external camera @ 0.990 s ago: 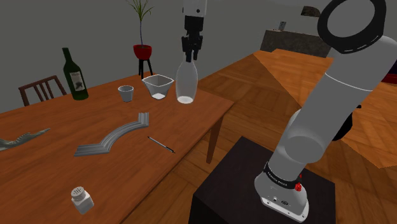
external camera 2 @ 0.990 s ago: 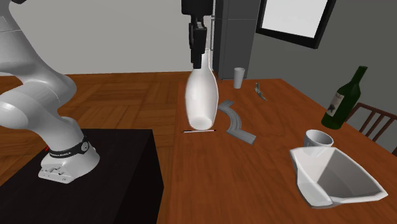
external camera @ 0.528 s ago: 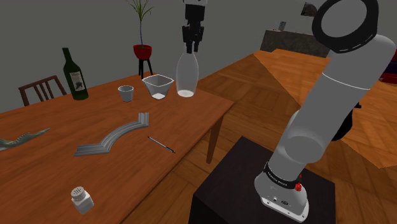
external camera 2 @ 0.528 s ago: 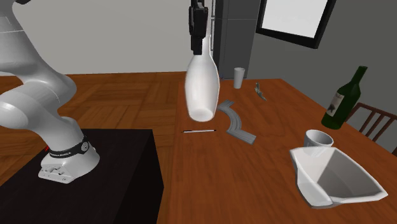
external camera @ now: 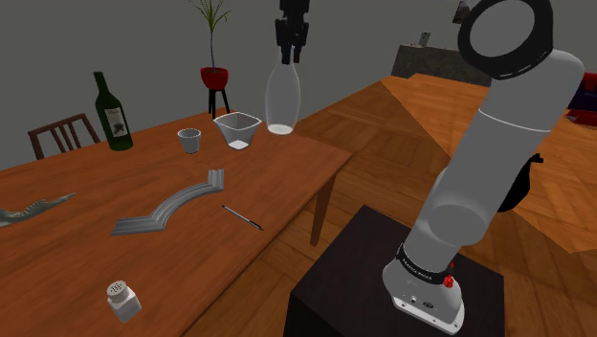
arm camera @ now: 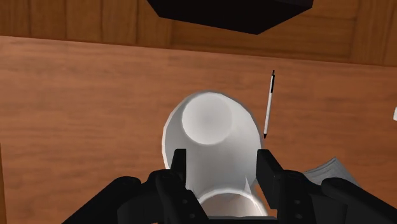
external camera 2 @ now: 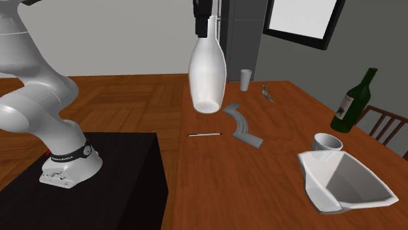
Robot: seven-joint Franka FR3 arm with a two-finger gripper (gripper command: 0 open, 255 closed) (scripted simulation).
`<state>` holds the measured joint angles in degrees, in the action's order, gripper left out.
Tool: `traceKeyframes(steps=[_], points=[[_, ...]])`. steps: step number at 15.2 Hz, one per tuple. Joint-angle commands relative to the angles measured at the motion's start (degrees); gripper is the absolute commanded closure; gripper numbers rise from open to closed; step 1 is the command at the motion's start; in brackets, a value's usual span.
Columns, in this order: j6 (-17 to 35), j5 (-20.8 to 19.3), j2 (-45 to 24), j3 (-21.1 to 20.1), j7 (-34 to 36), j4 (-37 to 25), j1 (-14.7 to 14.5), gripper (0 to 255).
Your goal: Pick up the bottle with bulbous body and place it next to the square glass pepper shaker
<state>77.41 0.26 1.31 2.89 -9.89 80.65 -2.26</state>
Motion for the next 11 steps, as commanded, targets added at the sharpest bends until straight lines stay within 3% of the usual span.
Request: traceKeyframes(steps=[1, 9, 11], points=[[-2.02, 0.05, -1.03, -0.01, 0.04, -3.06, -0.01, 255], [-10.52, 0.35, -6.22, 0.13, -0.10, -16.74, 0.16, 255], [-9.89, 0.30, -5.32, -0.52, 1.31, -15.21, -0.64, 255]])
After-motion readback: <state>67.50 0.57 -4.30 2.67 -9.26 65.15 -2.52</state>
